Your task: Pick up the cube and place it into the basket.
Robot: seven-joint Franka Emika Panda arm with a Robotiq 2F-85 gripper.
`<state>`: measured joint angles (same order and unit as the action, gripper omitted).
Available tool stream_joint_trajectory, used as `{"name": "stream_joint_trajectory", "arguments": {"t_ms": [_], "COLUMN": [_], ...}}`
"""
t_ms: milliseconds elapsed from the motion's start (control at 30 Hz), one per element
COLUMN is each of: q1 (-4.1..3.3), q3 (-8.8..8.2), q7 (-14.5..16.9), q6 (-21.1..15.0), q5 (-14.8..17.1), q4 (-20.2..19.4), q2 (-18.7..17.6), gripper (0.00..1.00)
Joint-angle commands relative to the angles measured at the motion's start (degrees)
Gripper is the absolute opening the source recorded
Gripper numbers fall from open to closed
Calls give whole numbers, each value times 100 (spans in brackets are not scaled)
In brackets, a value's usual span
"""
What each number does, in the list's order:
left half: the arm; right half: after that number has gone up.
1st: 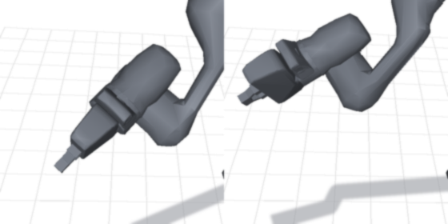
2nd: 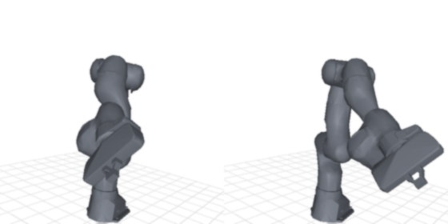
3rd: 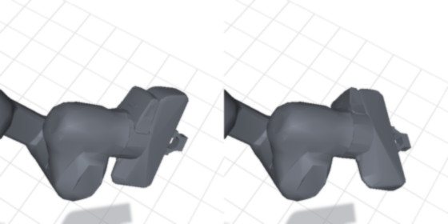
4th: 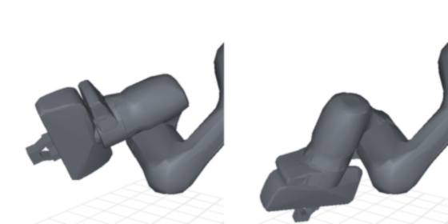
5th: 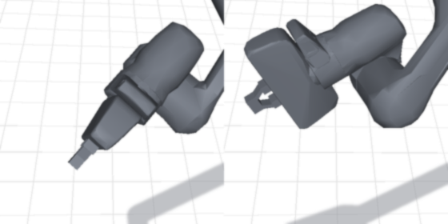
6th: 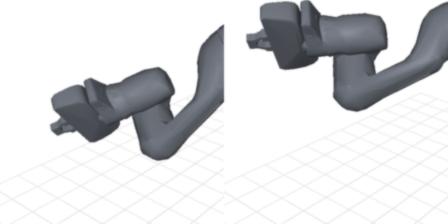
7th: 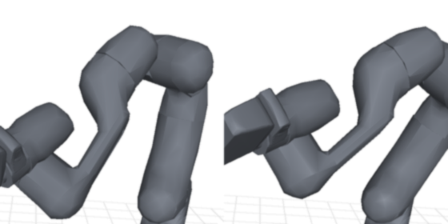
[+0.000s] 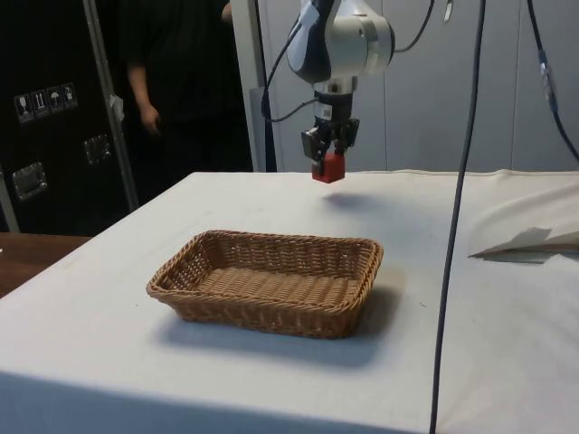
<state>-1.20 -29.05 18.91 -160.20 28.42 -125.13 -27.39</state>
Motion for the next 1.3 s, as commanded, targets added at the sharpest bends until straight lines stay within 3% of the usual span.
{"name": "stream_joint_trajectory", "arguments": {"t_ms": [0,100,133,167,367,400,433,700,733,767,933,1000,1033,1067,1233,1267], "q1": [-63,-103,-46,-115,-206,-138,-229,-309,-218,-327,-384,-390,-286,-395,-413,-315], "q3": [-23,-6,34,0,46,126,69,183,275,218,321,367,476,384,527,642], "q7": [-63,-120,-69,-132,-275,-218,-321,-561,-470,-625,-882,-980,-859,-1043,-1387,-1278], "q6": [-17,-29,0,-29,-63,-17,-74,-115,-52,-132,-183,-195,-120,-206,-241,-155], "q5": [-11,-17,0,-17,-52,-6,-63,-166,-92,-201,-407,-493,-378,-544,-859,-751], "q4": [-69,-132,-86,-155,-298,-281,-338,-487,-458,-516,-584,-607,-561,-613,-636,-596], "q2": [80,201,172,241,498,533,573,831,865,877,1003,1043,1066,1060,1134,1175], "gripper": [2,2,2,2,2,2,2,2,2,2,2,2,2,2,2,2]}}
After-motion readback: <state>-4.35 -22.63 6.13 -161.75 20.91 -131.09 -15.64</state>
